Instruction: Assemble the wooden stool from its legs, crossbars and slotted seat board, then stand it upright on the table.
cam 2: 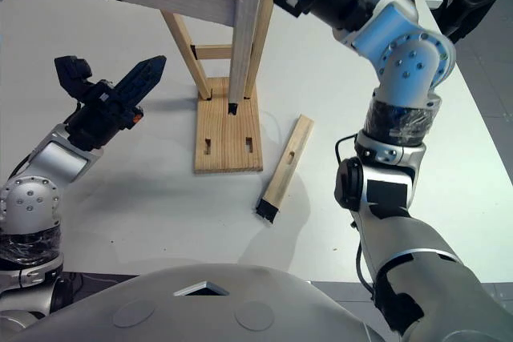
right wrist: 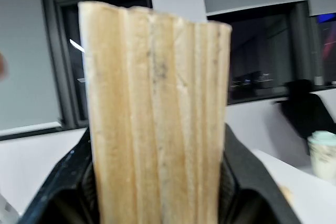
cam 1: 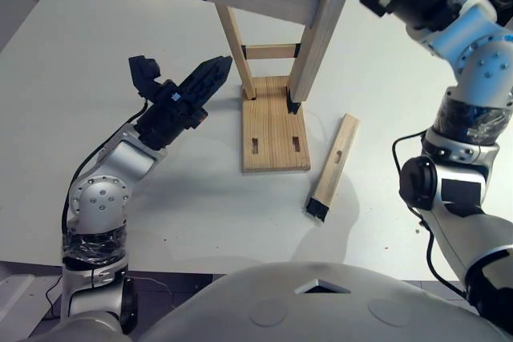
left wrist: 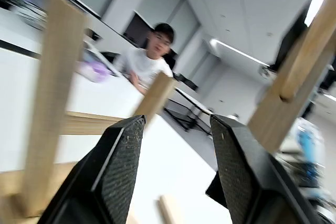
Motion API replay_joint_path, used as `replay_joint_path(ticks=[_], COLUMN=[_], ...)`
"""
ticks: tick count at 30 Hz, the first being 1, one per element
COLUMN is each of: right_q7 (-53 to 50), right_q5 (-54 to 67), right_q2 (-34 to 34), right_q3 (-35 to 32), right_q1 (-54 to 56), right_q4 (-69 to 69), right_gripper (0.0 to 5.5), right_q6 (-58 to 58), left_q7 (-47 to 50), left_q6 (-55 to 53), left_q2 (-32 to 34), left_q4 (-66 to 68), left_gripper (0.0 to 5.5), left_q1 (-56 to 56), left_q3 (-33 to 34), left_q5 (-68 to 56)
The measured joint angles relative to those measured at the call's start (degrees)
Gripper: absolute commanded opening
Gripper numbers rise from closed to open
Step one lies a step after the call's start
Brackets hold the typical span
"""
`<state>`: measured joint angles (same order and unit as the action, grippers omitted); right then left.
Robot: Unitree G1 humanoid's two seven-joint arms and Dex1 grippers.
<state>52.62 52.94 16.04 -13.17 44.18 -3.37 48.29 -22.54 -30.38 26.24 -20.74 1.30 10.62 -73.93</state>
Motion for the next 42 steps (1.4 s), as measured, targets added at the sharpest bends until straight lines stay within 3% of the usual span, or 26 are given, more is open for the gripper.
replay_joint_path(ticks=[9,16,30,42], right_q7=[4.88,7.38,9.87,16.39], right_q5=[-6.32,-11.78,-12.81,-15.82], right_q2=[2.02,0.96,-1.59,-2.11], right_q3=[5.21,9.32,12.81,14.83], right_q1=[-9.82,-12.42,-15.7,-11.26], right_q4=[-0.7,6.54,8.44,18.74], right_gripper=[2.06,2.06,2.06,2.06], right_q6=[-9.81,-16.76,-19.03,-26.18], left_q7=[1.1,-0.2,-2.95,-4.85], left_q6=[4.55,3.63,2.29,1.97], left_q2=[-2.82,-2.89,-2.86,-4.15], left_q4=[5.6,12.0,16.56,17.28], left_gripper=[2.28,2.28,2.28,2.28], left_q1=[0.6,2.61,6.42,7.63], left_q3=[8.11,8.33,8.63,8.39], left_q5=[5.53,10.63,15.23,17.91])
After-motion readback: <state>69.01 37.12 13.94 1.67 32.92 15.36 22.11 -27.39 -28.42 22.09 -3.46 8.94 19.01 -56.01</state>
